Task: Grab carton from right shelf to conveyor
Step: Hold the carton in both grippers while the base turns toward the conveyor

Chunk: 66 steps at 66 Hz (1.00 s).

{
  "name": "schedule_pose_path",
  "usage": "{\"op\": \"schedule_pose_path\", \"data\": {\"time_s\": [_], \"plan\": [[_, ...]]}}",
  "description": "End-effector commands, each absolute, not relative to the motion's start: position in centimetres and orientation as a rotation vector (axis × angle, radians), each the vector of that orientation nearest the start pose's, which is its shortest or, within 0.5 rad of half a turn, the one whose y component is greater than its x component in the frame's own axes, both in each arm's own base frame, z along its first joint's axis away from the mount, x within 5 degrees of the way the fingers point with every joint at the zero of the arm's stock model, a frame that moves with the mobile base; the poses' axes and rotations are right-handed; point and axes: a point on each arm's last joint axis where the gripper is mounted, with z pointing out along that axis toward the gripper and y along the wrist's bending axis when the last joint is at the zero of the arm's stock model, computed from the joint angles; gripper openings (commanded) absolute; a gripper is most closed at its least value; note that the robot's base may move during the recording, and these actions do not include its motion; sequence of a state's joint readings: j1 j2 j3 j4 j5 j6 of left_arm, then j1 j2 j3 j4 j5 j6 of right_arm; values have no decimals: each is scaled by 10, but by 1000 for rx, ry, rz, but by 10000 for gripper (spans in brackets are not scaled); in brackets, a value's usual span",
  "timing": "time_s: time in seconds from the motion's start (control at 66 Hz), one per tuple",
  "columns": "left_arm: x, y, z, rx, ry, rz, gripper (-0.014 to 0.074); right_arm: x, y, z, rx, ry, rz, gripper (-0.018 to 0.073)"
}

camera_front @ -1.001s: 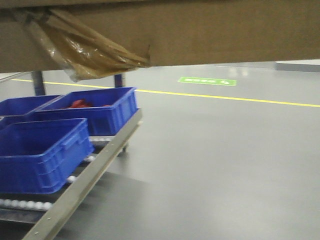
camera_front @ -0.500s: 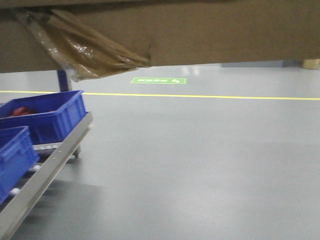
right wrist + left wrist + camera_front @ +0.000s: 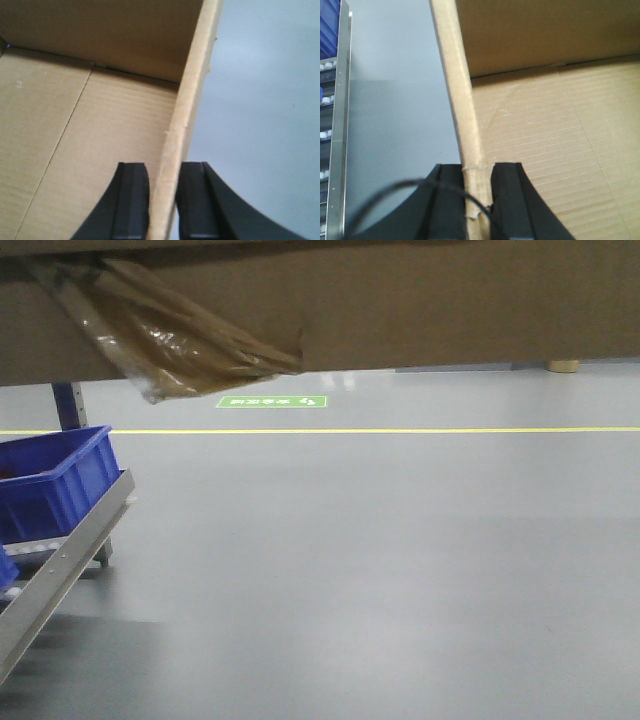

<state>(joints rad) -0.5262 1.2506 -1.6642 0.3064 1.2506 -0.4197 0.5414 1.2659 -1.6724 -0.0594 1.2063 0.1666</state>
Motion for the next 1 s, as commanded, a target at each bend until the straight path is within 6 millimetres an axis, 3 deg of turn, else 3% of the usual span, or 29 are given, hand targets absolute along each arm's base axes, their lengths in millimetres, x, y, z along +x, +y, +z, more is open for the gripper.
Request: {"op": "schedule_pose_path", "data": {"time_s": [0.0,0.985], "plan": [[201,-92,489,112,2239,-166,-16,201,115,491,-423,2178,309,-67],[201,-92,489,112,2238,-163,-16,201,115,491,-423,2175,310,-67]]}}
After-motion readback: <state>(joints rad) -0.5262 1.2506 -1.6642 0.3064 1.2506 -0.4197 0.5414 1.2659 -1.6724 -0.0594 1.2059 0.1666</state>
